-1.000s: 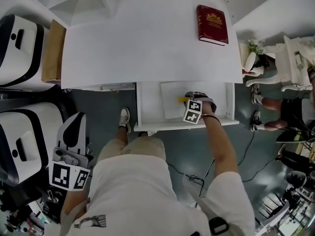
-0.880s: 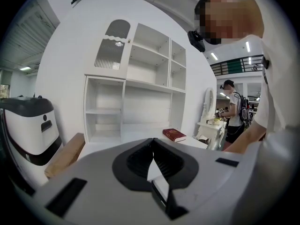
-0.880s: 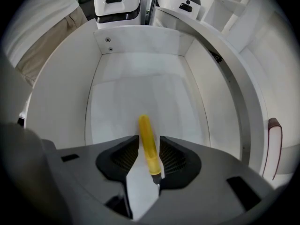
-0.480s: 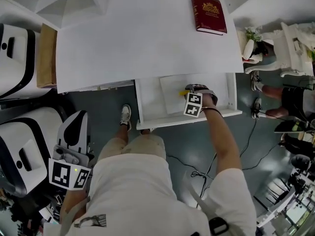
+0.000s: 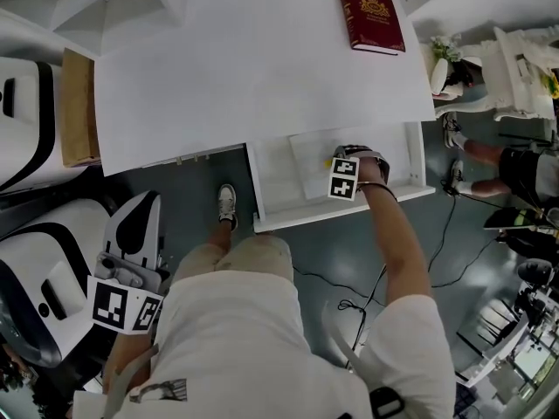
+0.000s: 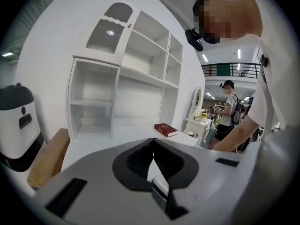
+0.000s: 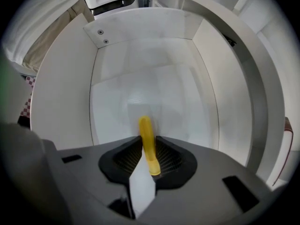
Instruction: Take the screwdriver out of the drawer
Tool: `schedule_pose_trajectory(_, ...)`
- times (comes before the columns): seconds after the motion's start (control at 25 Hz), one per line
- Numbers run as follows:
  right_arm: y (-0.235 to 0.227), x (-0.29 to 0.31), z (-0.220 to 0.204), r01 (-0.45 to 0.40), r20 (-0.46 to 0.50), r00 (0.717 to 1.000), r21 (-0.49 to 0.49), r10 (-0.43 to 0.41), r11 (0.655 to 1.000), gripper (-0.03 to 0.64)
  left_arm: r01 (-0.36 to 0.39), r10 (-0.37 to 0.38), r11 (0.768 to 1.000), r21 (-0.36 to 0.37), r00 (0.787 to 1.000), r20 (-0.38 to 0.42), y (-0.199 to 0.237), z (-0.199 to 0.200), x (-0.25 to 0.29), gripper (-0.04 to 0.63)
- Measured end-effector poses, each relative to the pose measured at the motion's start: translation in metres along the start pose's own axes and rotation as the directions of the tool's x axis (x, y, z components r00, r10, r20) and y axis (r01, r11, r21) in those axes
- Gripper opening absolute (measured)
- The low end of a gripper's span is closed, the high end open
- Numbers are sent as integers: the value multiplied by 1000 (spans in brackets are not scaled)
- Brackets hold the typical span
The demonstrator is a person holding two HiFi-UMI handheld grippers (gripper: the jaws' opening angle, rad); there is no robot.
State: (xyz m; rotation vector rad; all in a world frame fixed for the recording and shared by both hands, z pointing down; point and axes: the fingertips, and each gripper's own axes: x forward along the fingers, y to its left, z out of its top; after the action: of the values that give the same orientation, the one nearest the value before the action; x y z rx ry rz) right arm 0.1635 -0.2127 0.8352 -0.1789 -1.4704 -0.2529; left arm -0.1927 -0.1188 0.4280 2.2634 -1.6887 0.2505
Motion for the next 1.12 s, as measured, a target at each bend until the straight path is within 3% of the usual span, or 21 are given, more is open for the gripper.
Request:
schedule_pose_trajectory(0.4,-2,2,1,26,-67,998,134,-17,991,81,112,-111,994,11,994,-10,13,4,21,15)
schedule_pose_trajectory(0.68,-3,1,-1,100,-86,993,275,-79,956,80,211,-211,977,14,977,-20,-1,1,39,17)
schedule_pose_trajectory(1.12,-2,-11,3,196,-114,979,278,-171,940,81,257,-257,965,46,966,-9,6,9,38,15)
